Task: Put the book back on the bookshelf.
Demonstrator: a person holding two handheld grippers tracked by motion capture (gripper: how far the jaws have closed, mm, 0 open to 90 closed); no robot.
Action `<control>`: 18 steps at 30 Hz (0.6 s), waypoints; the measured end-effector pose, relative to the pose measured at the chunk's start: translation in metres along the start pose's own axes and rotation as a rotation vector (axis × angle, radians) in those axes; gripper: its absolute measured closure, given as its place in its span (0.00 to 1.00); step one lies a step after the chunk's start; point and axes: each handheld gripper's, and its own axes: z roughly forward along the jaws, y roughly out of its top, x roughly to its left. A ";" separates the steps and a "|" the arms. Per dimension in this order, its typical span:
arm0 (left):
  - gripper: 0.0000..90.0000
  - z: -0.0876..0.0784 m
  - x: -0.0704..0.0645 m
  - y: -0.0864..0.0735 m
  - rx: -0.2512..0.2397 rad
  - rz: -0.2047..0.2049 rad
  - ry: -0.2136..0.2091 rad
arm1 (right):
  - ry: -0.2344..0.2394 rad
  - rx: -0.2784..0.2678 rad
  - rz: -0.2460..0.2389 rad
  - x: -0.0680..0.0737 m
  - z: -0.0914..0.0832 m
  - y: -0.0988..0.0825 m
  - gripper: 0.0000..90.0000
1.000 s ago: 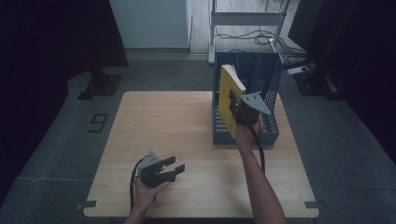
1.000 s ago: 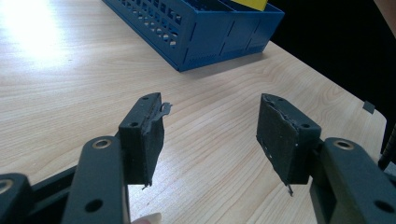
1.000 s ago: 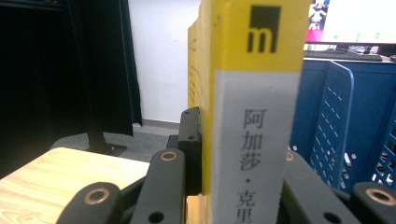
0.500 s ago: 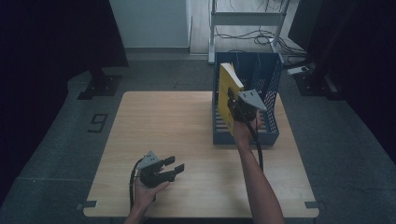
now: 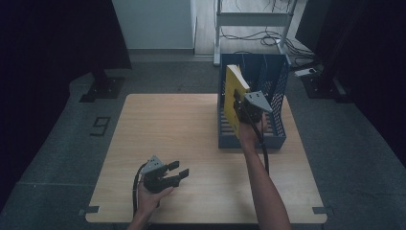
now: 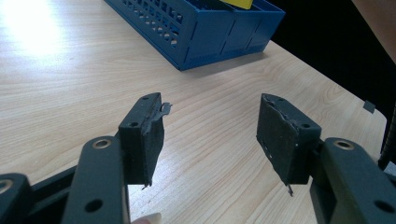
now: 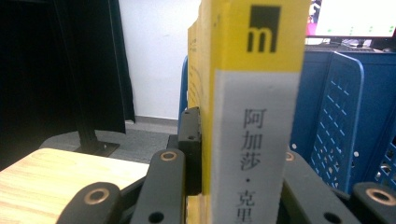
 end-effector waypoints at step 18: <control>0.46 -0.005 0.002 -0.004 0.002 -0.012 0.016 | -0.021 0.016 -0.018 0.003 0.020 -0.002 0.83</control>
